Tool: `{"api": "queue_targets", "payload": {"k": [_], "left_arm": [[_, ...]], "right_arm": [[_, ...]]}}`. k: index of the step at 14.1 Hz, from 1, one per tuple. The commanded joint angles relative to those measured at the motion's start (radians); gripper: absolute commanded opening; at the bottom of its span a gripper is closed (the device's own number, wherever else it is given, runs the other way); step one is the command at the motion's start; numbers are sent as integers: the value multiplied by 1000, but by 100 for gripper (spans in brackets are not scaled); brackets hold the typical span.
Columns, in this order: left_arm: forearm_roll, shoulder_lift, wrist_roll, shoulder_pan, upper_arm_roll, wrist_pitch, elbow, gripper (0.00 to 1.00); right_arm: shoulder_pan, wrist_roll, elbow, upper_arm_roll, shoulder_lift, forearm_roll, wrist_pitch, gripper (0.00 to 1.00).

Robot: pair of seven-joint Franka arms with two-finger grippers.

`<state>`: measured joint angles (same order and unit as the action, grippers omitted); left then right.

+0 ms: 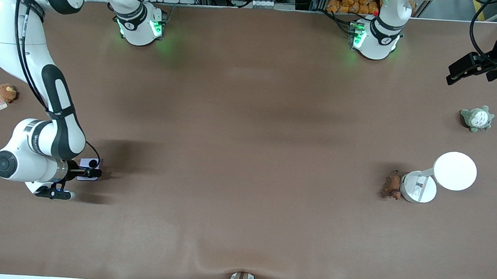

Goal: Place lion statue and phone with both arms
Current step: 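Set the phone beside the plastic cup and withdraw the right gripper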

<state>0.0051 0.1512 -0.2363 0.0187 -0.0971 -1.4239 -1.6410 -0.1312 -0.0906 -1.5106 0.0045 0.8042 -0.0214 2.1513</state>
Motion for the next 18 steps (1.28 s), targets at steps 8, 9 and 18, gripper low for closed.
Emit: {"api": "queue_targets", "payload": {"k": [8,9,18], "left_arm": [[-14,22,23,-6,3,-12,-36,100],[-14,22,25,-6,3,-10,-36,100],[-33,1,35,-9,2,-13,-13,100]], "right_arm": [[28,3,12,15,-400,58,-216,100],[32,14,9,17,-466,58,-291,100],[127,48,-3,-73,-790,29,-676,100]]}}
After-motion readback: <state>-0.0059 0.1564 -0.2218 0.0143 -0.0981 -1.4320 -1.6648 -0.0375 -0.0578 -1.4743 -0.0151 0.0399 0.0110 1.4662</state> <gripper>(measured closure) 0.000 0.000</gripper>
